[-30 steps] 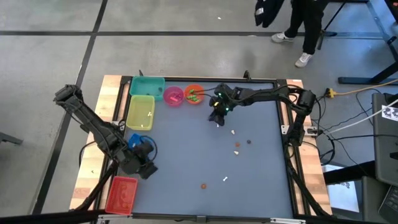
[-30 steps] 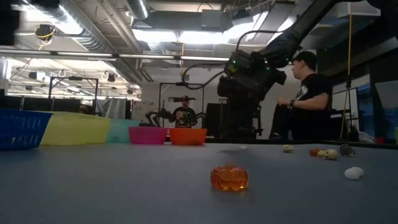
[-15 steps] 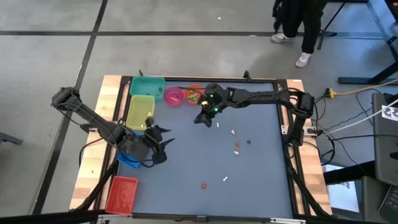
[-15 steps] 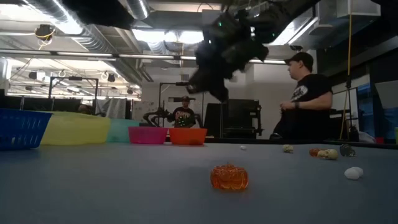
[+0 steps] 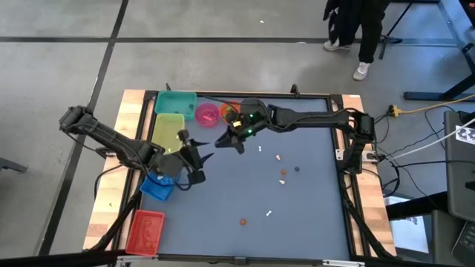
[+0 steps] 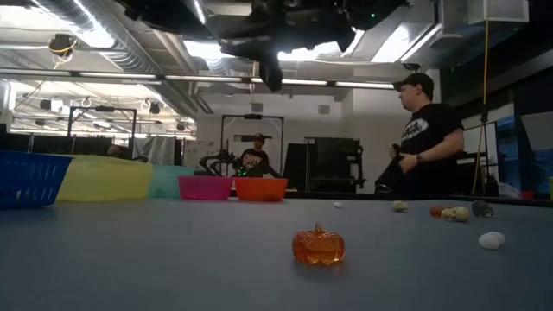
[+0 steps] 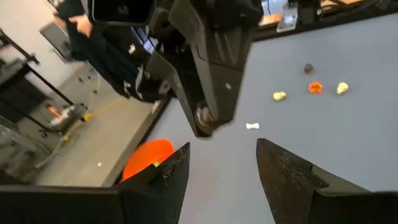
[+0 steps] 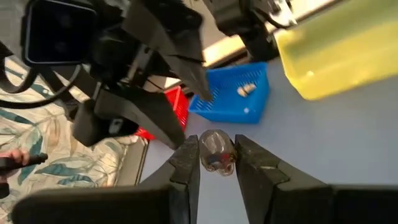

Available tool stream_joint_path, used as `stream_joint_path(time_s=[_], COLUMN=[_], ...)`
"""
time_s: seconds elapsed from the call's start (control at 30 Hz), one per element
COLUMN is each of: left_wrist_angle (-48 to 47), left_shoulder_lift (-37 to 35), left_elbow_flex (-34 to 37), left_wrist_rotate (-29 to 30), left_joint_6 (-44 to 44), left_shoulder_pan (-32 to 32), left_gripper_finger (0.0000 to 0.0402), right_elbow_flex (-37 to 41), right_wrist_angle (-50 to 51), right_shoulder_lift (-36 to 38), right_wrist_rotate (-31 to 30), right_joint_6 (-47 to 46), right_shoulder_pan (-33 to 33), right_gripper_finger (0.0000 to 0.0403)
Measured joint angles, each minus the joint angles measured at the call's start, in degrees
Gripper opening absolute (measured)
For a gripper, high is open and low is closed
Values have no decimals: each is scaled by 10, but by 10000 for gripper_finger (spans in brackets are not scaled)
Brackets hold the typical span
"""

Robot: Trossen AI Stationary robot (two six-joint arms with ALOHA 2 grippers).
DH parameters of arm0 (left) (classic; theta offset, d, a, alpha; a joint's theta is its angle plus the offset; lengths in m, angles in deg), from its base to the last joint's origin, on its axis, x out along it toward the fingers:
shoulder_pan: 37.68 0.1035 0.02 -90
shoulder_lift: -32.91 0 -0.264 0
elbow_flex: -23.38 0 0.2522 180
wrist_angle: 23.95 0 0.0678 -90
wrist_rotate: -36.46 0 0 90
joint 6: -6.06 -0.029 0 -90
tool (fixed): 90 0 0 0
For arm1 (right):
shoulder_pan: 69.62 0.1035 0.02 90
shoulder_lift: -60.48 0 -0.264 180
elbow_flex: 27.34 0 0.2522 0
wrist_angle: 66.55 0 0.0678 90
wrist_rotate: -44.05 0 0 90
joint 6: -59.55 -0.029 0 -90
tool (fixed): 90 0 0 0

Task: Sort Halloween decoration
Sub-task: Put the black skull toy into the green bin

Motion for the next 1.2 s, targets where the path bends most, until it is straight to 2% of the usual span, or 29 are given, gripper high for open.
stream_joint_path(time_s=[0.27,0.47,1.2], left_wrist_angle=[88,119,121], left_shoulder_lift=[0,0,0], left_elbow_flex=[0,0,0], left_wrist_rotate=[-8,-12,-12], left_joint_6=[-116,-164,-177], left_shoulder_pan=[17,17,28], left_gripper_finger=[169,169,169], right_elbow_flex=[-15,-24,-24], right_wrist_angle=[-25,-26,-54], right_shoulder_lift=[0,0,0], right_wrist_rotate=[-6,-6,10], right_joint_6=[0,0,-26], right_shoulder_pan=[7,7,6], right_gripper_finger=[83,83,83])
